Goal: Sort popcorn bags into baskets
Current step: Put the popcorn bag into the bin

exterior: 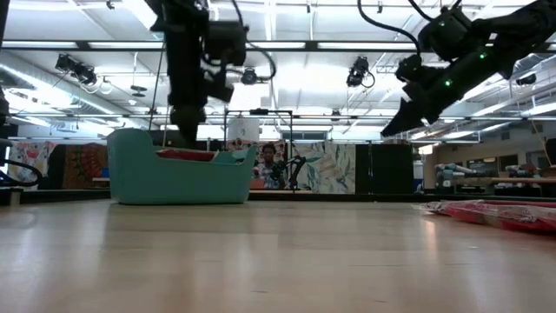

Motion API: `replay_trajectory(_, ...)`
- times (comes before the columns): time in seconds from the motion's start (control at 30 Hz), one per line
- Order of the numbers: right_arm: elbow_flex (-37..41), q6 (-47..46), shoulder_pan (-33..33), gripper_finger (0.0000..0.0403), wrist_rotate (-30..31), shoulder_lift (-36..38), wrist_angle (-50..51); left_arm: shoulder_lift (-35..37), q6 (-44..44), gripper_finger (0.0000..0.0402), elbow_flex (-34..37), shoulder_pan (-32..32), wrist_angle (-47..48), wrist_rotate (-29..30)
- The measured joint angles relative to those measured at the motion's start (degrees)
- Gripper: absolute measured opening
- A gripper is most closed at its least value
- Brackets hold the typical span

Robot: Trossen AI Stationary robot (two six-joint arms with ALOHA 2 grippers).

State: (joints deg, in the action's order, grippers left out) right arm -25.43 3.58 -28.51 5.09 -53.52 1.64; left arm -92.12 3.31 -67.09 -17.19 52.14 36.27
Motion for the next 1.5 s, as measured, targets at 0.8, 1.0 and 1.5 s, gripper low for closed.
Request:
replay_trajectory(0.8, -2.0, -9.5, 12.6, 0.0007, -2.2, -1.6, -3.1, -0.4, 9.0, 0.0153, -5.6, 7.1, -22.9, -24.3)
replay_trajectory(1.0, -6.0, -14.5, 15.4, 0.0006, -2.1, -10.1, -2.8, -0.4, 12.7, 0.0153, -4.5, 6.4, -29.7, -27.6)
replay_trajectory(1.5, -28.2, -30.1, 23.6, 0.0008, 0.7, -25.0, 38.9, 1.0, 16.8, 0.0153, 8.4, 6.1, -45.1, -28.4)
